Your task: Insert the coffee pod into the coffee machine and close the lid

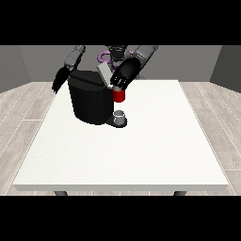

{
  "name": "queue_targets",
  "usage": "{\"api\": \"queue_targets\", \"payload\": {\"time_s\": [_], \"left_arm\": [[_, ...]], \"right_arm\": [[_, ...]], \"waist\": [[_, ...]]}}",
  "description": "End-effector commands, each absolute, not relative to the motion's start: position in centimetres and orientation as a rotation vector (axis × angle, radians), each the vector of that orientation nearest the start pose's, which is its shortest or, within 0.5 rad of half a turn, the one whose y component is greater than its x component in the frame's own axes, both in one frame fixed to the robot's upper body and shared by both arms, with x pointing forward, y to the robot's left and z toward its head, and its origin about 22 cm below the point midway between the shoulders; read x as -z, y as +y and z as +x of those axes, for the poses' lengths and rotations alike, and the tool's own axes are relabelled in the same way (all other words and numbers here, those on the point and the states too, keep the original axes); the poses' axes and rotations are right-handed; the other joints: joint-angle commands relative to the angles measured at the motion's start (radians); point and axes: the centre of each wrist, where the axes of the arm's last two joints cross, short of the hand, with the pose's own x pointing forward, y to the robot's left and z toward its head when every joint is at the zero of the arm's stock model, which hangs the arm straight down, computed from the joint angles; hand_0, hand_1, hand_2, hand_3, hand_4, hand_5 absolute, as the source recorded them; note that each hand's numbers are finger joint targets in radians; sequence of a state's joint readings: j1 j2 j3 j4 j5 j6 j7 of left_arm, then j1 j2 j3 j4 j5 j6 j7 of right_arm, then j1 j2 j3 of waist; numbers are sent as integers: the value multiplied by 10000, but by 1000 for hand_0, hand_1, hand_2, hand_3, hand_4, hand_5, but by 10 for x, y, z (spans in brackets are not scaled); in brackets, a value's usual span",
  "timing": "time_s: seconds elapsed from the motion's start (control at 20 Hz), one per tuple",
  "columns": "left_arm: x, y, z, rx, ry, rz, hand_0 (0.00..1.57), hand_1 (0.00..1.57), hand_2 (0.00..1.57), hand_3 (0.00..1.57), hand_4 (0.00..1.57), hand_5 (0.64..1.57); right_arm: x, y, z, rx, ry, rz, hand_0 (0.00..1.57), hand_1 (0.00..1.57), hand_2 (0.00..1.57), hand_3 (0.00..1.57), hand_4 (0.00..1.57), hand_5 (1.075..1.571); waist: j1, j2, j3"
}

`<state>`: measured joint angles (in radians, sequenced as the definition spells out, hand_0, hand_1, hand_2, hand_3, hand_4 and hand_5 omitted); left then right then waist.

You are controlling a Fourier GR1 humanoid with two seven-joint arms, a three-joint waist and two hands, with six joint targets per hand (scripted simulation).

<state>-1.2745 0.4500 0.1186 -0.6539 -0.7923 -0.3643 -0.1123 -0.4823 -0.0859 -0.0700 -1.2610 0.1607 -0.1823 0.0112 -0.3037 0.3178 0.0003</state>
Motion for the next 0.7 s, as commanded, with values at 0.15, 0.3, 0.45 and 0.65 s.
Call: {"api": "queue_targets", "payload": {"time_s": [0.15, 0.3, 0.45, 0.65], "left_arm": [[-278, 246, 461, 12168, -15724, 8461, 1173, 1173, 1194, 1066, 0, 1571], [-282, 257, 460, 12030, -15803, 8373, 1173, 1173, 1170, 1017, 0, 1571], [-269, 249, 464, 11735, -15722, 7670, 1115, 1115, 1136, 1016, 0, 1571], [-303, 254, 459, 11307, -16706, 8339, 1138, 1138, 1136, 963, 0, 1571]], "right_arm": [[-64, -196, 349, -1023, -17219, -2459, 0, 0, 0, 0, 0, 1571], [-63, -206, 350, -960, -17162, -2523, 0, 0, 0, 0, 0, 1571], [-66, -205, 348, -1375, -16984, -2578, 0, 0, 0, 0, 0, 1571], [-83, -217, 359, -1394, -17405, -2625, 0, 0, 0, 0, 61, 1571]], "waist": [[-168, 137, -3], [-94, 278, -1], [-225, -70, -2], [-222, 461, 0]]}}
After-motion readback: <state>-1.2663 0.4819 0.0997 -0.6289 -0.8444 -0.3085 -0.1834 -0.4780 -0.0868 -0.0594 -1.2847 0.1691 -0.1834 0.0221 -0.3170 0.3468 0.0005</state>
